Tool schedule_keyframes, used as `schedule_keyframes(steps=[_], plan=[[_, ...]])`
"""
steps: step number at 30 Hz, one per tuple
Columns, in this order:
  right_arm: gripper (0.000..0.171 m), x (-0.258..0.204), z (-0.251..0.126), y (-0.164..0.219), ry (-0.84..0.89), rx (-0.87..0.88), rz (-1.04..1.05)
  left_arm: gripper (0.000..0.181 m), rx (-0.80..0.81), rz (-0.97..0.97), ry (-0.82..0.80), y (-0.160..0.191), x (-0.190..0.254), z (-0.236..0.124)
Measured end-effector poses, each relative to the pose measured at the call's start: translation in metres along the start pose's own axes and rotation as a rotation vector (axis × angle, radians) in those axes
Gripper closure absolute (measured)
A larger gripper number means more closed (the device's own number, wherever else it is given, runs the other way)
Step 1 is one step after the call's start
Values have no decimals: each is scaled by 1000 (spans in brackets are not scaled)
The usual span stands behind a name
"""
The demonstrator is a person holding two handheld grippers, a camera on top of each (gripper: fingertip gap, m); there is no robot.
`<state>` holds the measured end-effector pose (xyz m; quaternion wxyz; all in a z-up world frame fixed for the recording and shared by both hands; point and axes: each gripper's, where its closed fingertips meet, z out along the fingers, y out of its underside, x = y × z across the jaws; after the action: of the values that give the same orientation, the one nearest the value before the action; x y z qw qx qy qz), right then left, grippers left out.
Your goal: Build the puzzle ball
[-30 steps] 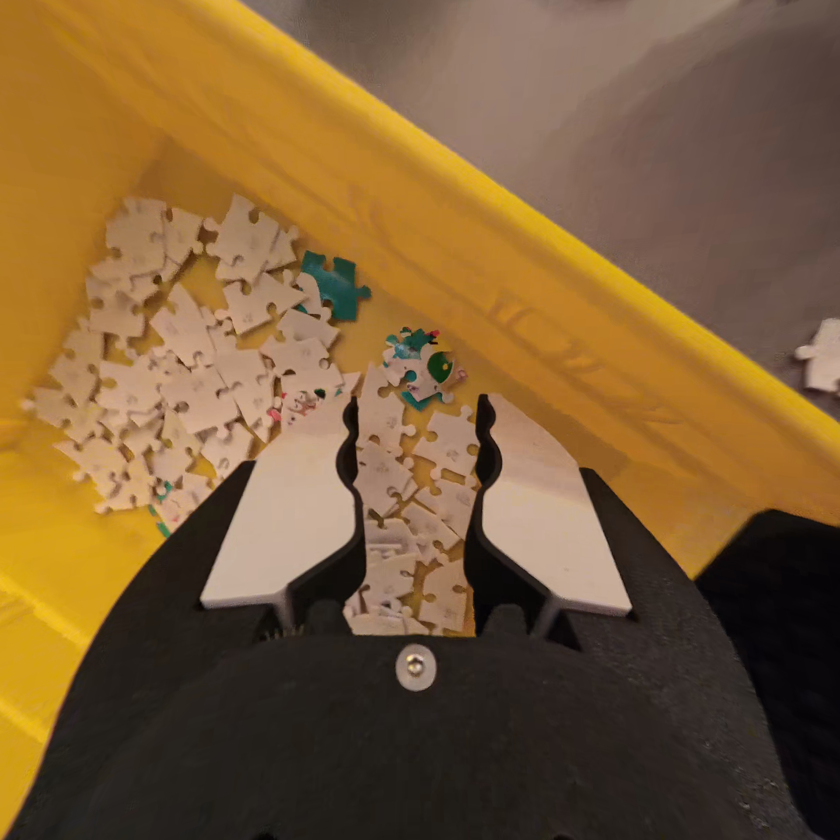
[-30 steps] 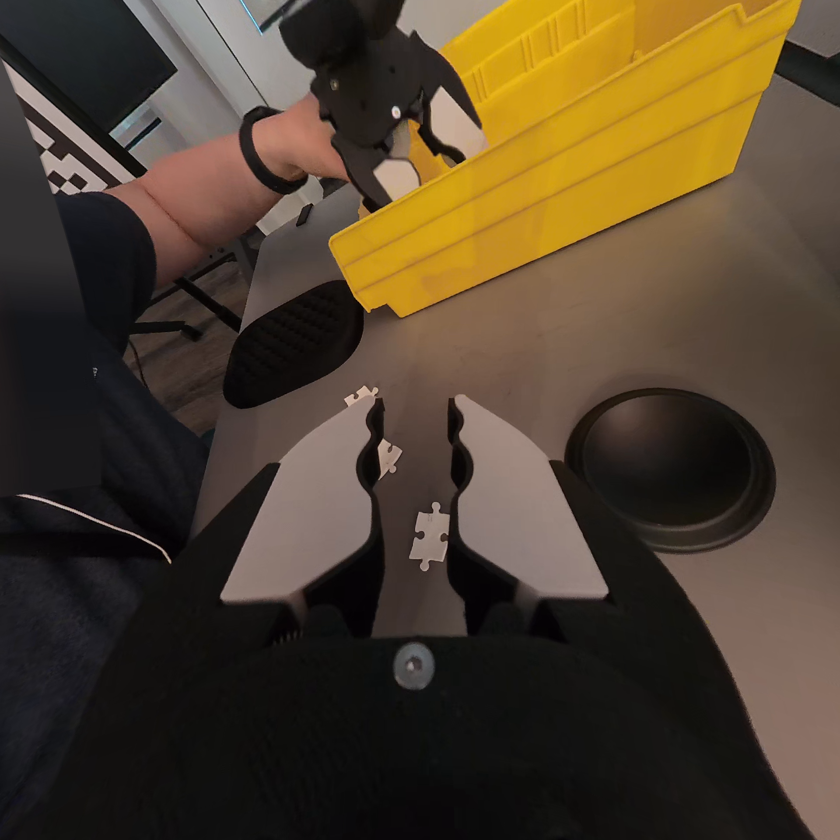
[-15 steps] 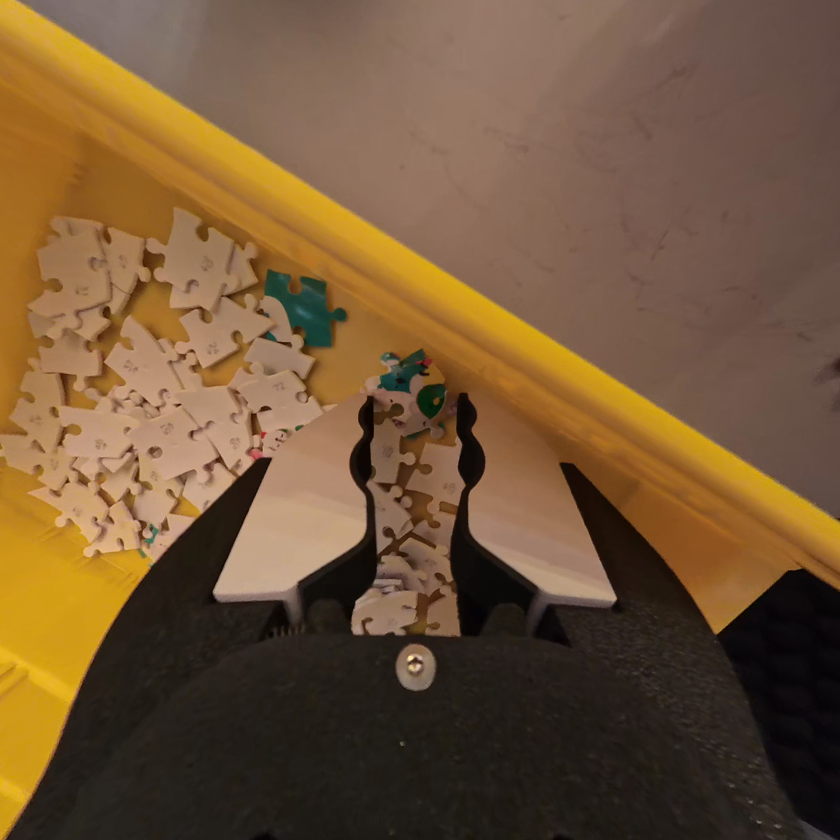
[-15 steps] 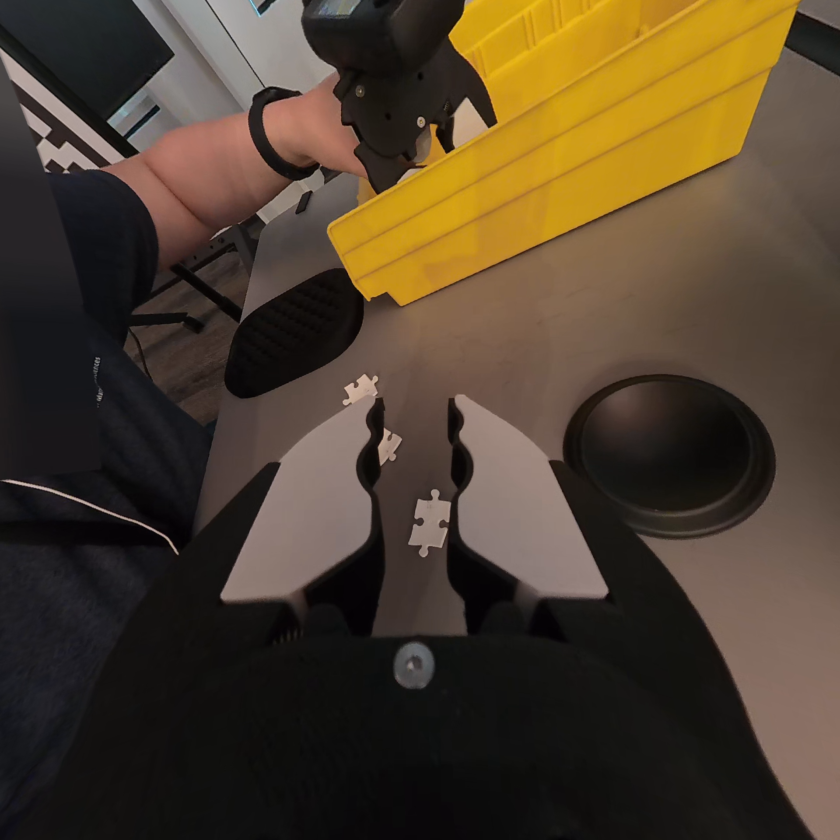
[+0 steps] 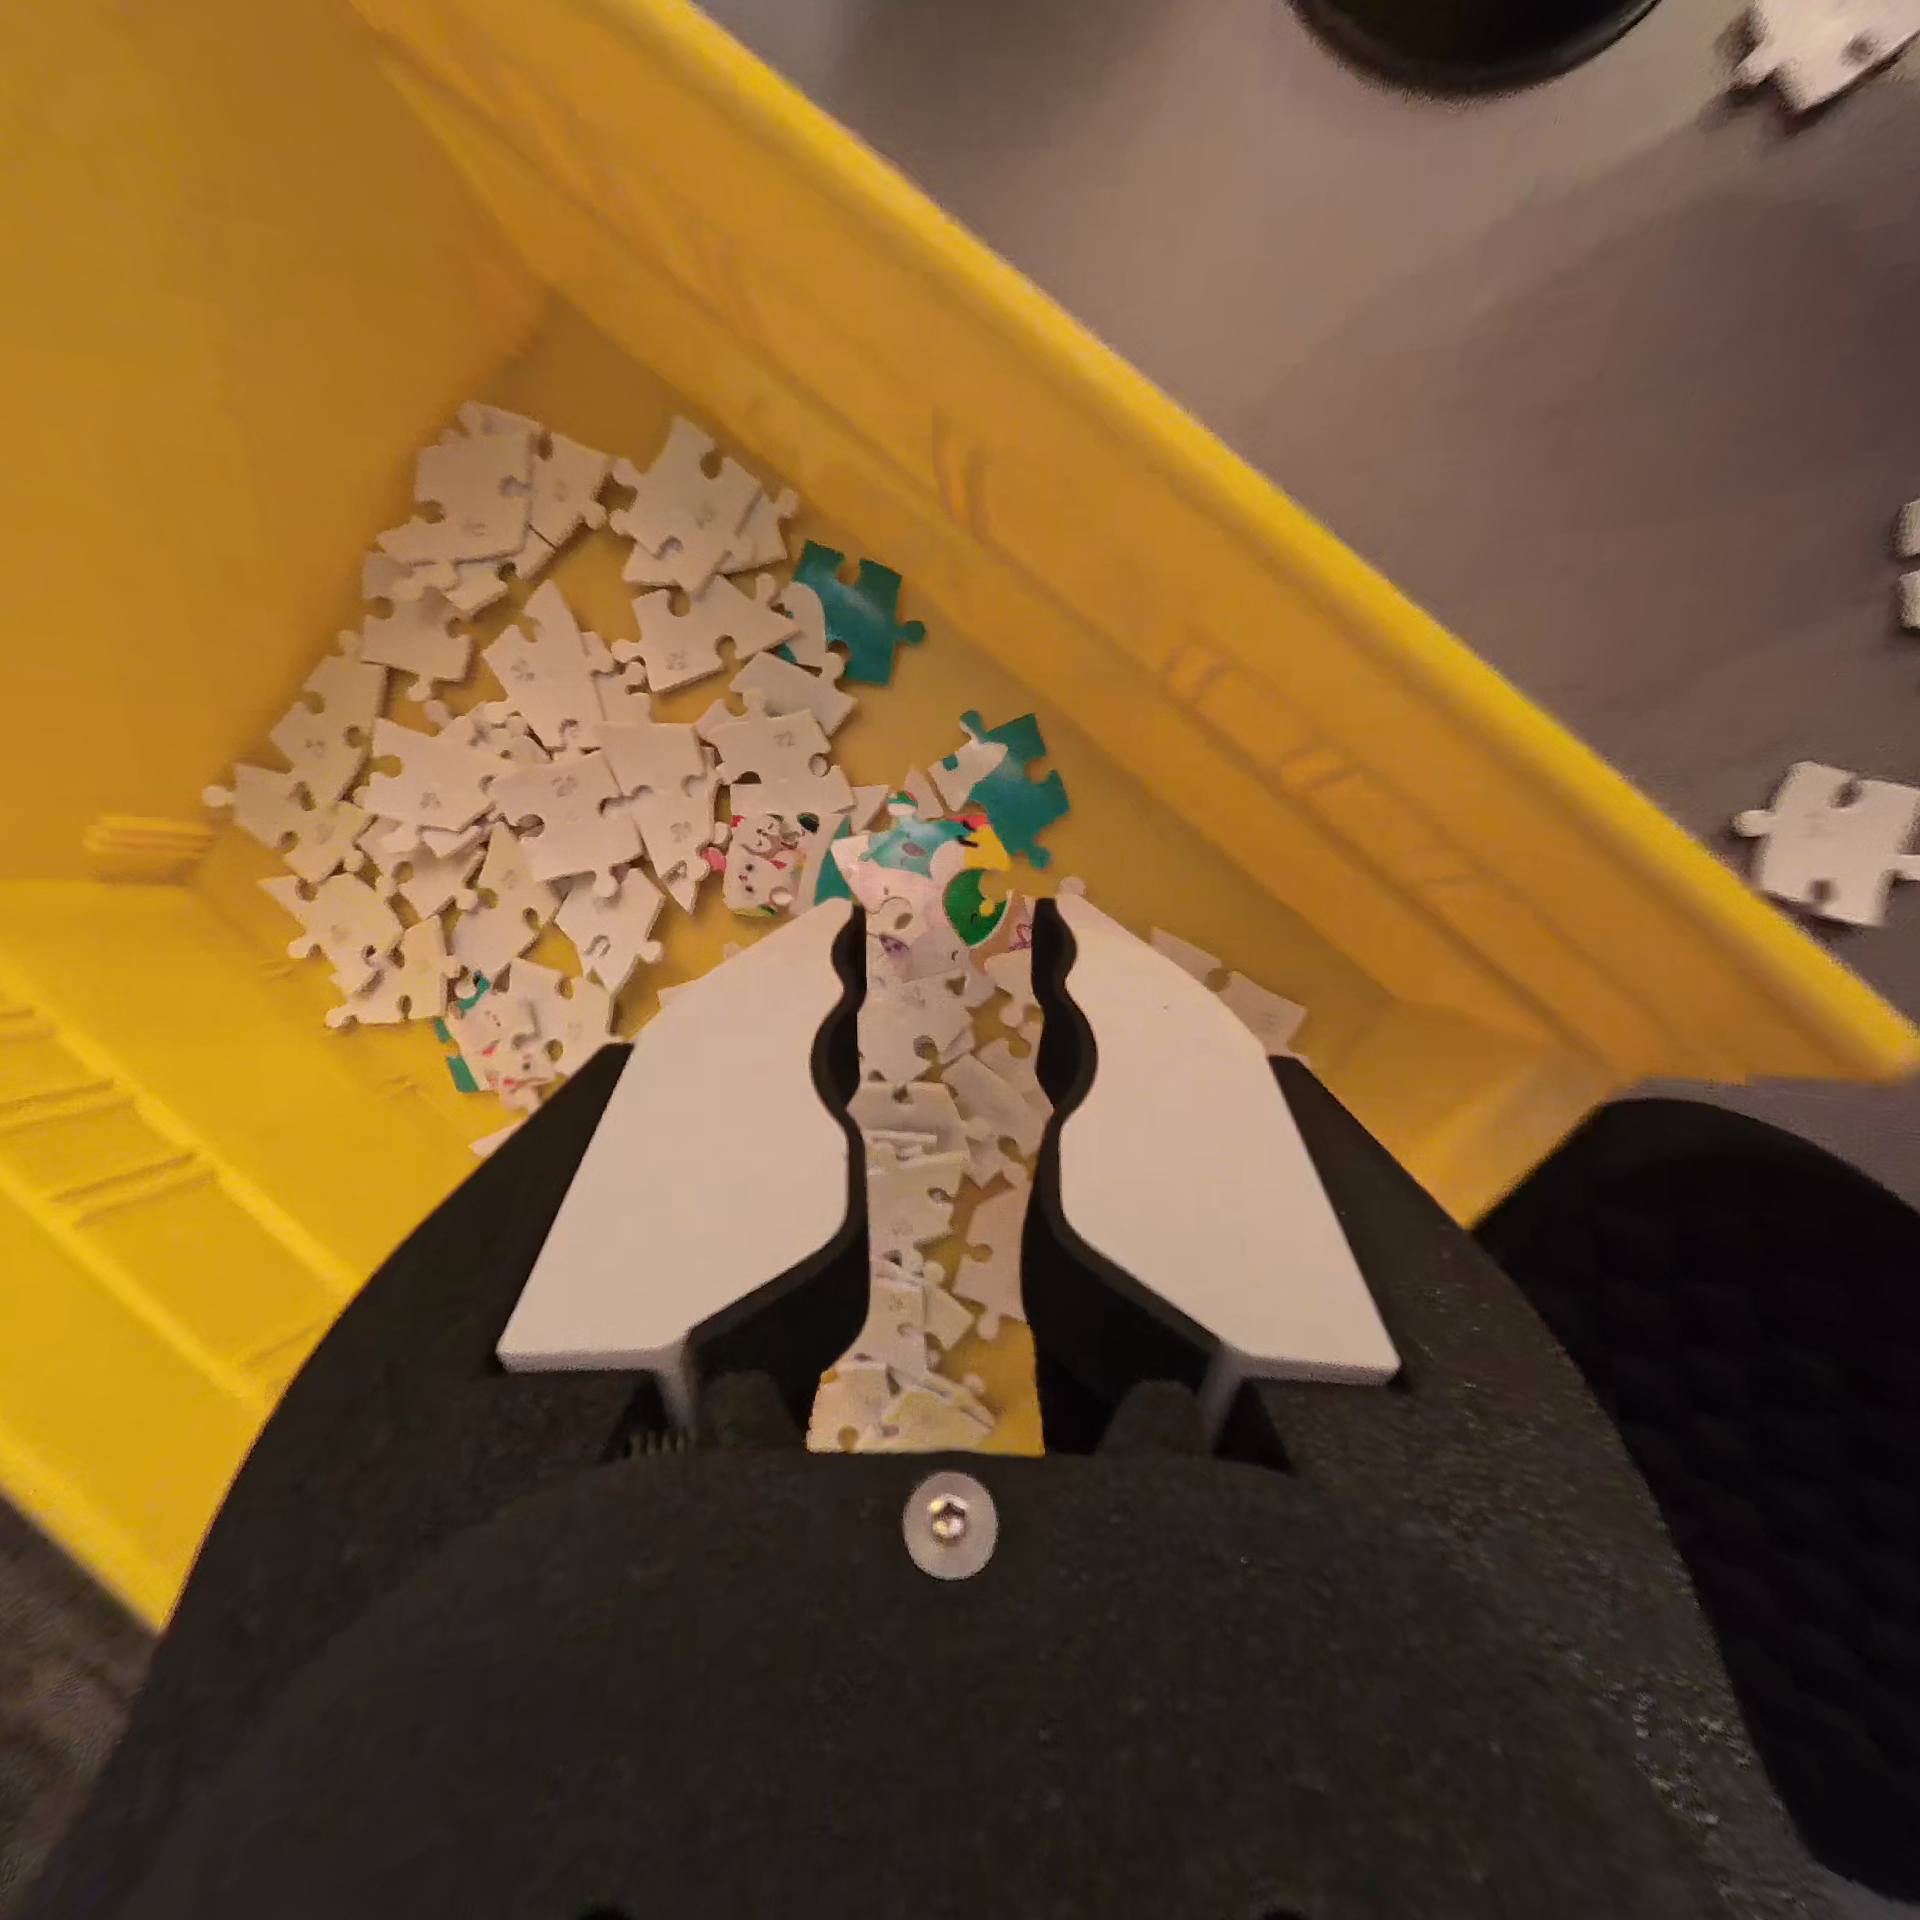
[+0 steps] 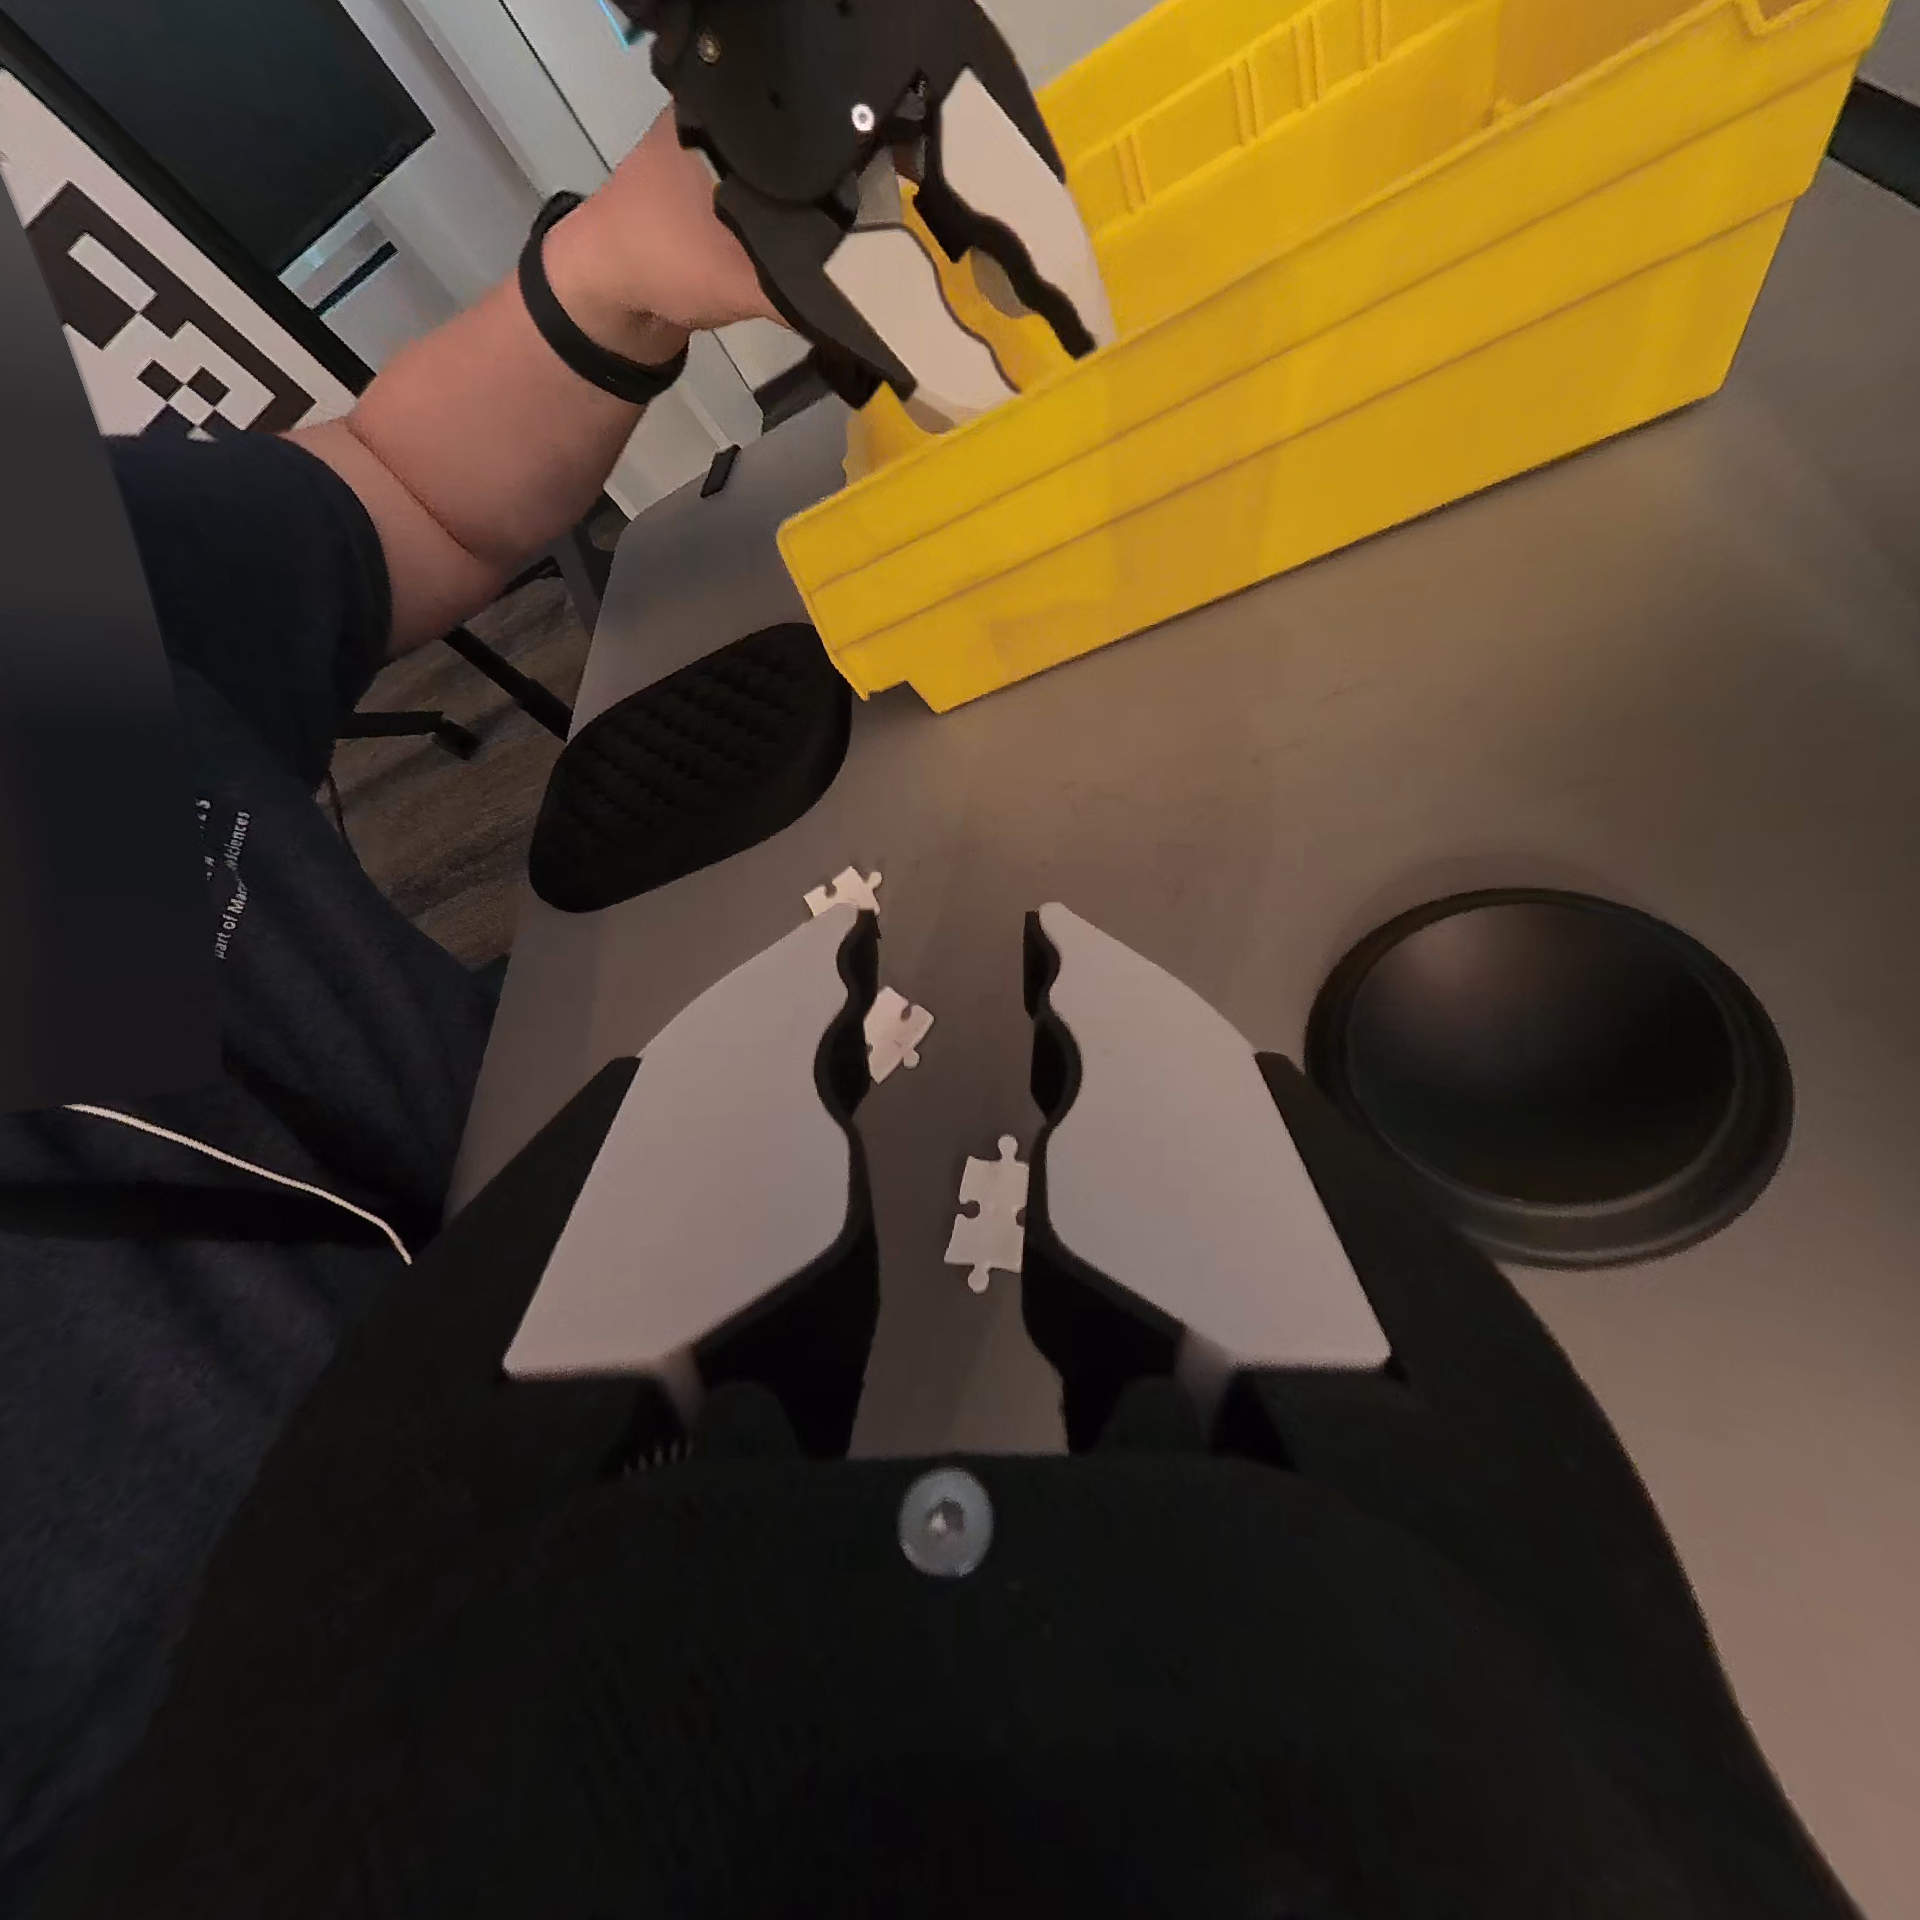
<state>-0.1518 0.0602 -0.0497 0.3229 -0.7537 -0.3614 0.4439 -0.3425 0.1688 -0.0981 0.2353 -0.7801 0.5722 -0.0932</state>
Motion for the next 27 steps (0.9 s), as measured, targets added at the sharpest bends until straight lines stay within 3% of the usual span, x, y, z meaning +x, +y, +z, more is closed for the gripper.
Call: schedule_keyframes(steps=[3, 9, 17, 21, 23, 26, 27], plan=[[142, -11, 4, -17, -21, 77, -114, 151, 80, -13, 52, -15, 18, -29], [135, -53, 23, -44, 26, 165, -651, 151, 153, 84, 271, -62, 94, -70], [139, -92, 21, -45, 293, 201, -1232, 151, 164, 142, 589, -108, 181, -86], [156, -93, 23, -34, 280, 160, -1257, 152, 182, 129, 656, -122, 193, -90], [161, -92, 20, -34, 268, 174, -1218, 160, 188, 111, 678, -126, 192, -90], [168, -81, 14, -39, 226, 197, -1026, 134, 199, 32, 656, -133, 177, -83], [168, -78, 13, -41, 184, 218, -925, 141, 213, 20, 651, -134, 172, -82]])
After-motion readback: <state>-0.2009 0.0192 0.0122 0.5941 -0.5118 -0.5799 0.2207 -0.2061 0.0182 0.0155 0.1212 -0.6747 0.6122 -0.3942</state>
